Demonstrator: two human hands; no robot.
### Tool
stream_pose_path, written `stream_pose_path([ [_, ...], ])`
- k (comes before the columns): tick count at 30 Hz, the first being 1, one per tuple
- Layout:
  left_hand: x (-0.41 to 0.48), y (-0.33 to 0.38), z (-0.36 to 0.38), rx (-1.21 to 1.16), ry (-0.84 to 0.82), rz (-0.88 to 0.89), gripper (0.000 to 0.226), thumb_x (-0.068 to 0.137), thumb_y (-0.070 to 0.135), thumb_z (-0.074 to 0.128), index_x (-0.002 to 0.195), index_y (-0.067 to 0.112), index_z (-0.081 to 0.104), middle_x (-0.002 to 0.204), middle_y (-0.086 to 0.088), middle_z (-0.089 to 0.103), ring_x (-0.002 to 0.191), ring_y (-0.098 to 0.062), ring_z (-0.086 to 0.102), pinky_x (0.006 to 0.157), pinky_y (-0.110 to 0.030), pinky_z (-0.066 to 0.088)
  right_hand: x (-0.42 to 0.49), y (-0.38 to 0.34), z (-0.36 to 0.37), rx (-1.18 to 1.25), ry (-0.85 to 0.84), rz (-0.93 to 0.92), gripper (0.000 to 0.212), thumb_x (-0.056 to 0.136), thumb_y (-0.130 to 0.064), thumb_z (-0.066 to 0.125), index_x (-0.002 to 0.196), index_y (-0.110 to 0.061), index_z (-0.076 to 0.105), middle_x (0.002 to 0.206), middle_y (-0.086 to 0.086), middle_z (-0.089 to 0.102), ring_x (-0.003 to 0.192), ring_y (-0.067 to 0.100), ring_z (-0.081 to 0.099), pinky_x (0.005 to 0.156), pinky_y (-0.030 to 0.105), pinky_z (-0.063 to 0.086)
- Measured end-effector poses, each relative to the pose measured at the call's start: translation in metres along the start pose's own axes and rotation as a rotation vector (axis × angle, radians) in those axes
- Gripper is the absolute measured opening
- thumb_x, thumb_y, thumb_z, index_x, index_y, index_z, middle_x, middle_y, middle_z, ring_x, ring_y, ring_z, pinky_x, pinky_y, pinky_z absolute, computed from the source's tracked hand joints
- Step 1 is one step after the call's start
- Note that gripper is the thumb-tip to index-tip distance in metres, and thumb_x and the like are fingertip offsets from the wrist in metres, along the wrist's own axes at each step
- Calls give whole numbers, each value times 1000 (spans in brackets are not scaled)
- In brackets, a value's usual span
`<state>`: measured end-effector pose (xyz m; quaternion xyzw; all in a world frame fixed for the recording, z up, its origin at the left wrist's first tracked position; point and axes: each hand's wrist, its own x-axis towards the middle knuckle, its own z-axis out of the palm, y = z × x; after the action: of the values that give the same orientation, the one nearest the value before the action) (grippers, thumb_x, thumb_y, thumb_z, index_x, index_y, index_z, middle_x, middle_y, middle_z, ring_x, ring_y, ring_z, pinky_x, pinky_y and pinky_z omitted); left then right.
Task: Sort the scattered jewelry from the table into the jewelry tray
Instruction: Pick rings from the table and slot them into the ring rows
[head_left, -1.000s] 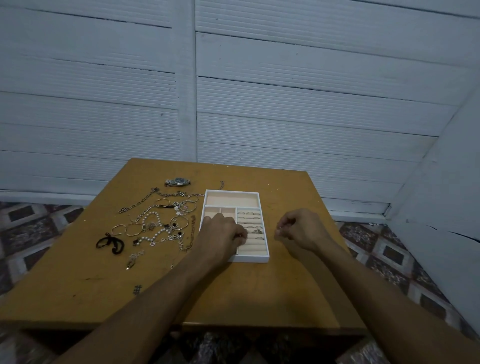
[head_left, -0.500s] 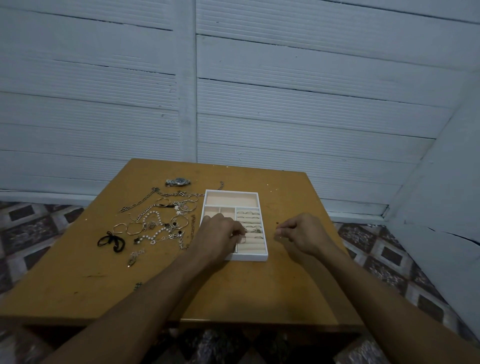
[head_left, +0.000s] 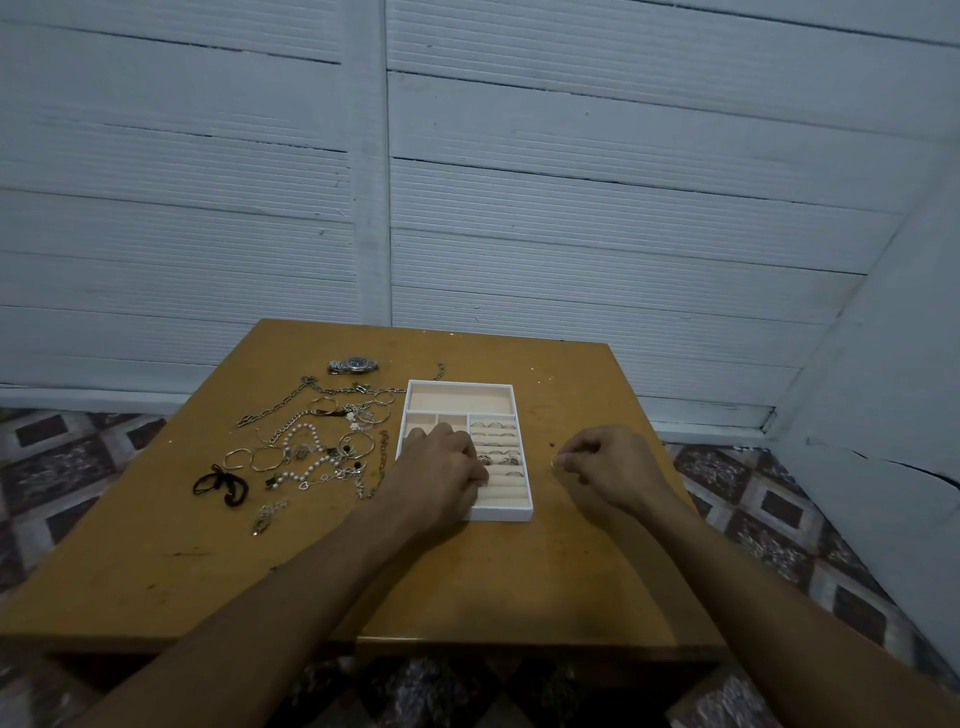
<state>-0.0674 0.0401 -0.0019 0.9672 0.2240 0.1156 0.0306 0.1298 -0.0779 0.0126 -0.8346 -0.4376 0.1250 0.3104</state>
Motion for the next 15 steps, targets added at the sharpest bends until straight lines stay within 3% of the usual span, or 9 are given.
stream_pose_path([
  [6, -6, 0, 4, 0, -15, -22, 36, 98, 29, 41, 127, 36, 61, 116, 4, 53, 109, -19, 43, 85, -36, 30, -1, 0, 1, 1, 14, 1, 5, 86, -22, 69, 86, -22, 74, 84, -9, 68, 78, 2, 59, 61, 16, 42],
  [15, -9, 4, 7, -28, 5, -61, 35, 98, 28, 42, 129, 33, 59, 109, 1, 53, 106, -21, 43, 84, -35, 30, -7, -9, 6, 27, 17, -13, 7, 85, -22, 71, 78, -22, 69, 79, -9, 66, 77, 7, 60, 58, 17, 41],
])
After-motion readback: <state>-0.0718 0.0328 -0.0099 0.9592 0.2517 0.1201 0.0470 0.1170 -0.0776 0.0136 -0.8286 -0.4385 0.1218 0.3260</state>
